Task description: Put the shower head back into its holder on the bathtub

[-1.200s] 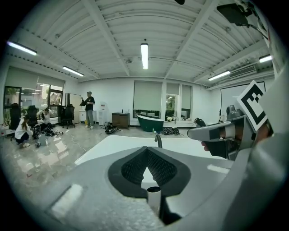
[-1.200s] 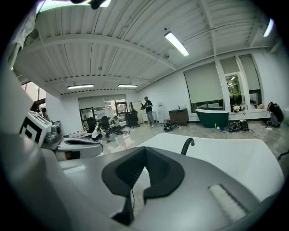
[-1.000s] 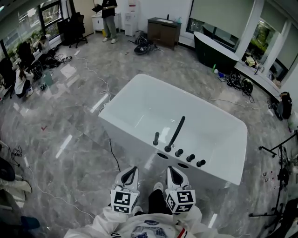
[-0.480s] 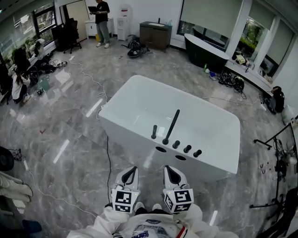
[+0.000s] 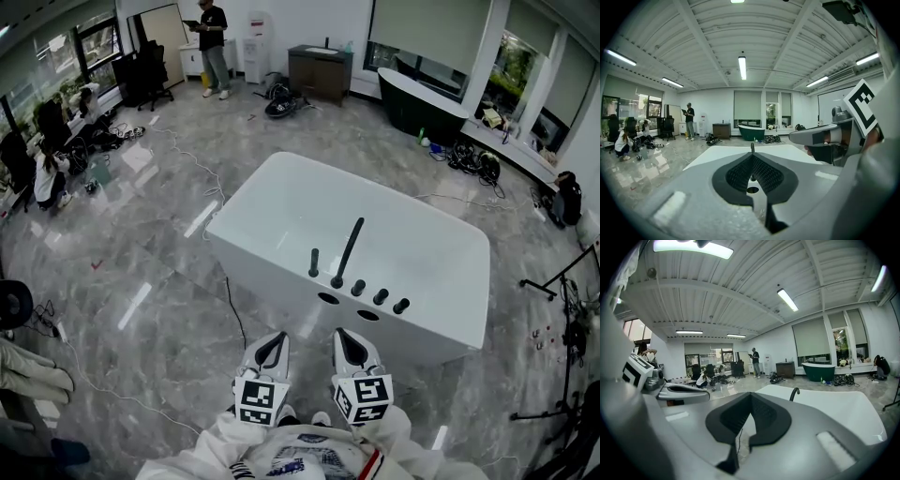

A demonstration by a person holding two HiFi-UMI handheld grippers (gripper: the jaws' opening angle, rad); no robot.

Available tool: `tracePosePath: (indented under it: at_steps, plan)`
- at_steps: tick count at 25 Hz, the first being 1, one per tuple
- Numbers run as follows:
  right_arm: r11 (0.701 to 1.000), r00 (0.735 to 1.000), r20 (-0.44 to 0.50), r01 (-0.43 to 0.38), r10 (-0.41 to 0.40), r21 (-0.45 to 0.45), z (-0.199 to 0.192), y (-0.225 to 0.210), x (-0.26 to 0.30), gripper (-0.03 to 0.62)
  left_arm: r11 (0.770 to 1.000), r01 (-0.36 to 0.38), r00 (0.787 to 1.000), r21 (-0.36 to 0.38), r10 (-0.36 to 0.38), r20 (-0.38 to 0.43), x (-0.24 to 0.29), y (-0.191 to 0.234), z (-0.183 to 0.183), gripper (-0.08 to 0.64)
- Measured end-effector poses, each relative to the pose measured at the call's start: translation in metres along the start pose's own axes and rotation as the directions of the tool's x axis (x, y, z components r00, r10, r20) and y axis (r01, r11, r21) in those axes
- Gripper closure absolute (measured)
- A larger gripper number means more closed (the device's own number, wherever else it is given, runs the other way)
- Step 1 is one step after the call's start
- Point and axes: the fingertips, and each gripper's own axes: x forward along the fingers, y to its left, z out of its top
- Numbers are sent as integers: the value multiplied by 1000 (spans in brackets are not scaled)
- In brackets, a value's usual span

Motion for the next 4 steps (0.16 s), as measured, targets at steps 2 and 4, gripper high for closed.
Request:
tracePosePath:
  at_steps: [2,4]
  plan:
    - [1000,1000,1,-3,3,0,1,-3,-3,589,1000,1,1000,2,-1,-4,1,-5,1,560]
    - [1000,1000,1,-5,5,2,1,-7,-6,589,1000,0,1000,3,0,-7,2,-9,2,560]
